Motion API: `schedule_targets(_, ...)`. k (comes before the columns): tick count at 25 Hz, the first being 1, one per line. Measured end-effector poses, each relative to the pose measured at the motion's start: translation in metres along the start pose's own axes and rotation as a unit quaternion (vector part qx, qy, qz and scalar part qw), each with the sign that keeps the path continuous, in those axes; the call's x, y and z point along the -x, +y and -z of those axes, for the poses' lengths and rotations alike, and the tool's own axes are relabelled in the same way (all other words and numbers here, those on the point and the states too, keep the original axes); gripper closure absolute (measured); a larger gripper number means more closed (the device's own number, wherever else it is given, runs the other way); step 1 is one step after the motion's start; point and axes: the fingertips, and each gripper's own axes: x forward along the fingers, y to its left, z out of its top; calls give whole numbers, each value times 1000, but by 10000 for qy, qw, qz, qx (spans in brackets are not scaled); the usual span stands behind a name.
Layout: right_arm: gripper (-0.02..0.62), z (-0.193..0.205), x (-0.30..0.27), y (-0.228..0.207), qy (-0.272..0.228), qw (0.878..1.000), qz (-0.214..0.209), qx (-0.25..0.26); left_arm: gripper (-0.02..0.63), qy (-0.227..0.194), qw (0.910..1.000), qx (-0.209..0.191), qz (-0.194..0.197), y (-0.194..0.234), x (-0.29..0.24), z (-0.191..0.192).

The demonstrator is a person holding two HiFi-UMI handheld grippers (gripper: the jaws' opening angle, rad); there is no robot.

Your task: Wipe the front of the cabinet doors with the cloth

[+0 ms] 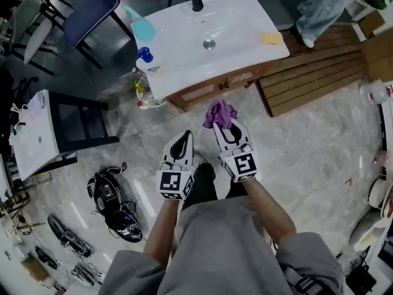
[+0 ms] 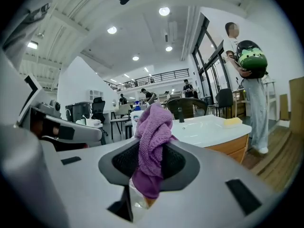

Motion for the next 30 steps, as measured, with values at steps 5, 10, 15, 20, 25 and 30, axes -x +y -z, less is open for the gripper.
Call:
schedule_targets(5, 500, 15, -16, 4, -76, 9998, -79, -165, 597, -44, 9999, -76, -77, 15, -14, 14)
schedule_targets(10, 500, 35, -35, 4, -47, 9992, -329, -231, 597, -55, 9996, 84, -275, 29, -24, 32)
schedule_targets(15, 502, 51, -49, 6, -10, 9979, -652, 5, 597, -103, 9983, 272, -515, 45, -30, 49)
schedule_targets(20, 502, 75, -64, 8, 69, 9955, -919, 227, 597, -104, 9968, 221, -760, 56, -42, 64)
schedule_targets(25, 502, 95, -83, 15, 63, 9933, -1136, 212, 597, -111, 9965, 76, -823, 67, -53, 76)
schedule_targets(30, 502, 118, -107, 25, 43, 9909, -1323, 240, 597, -104, 9958, 15, -914, 87, -63, 94)
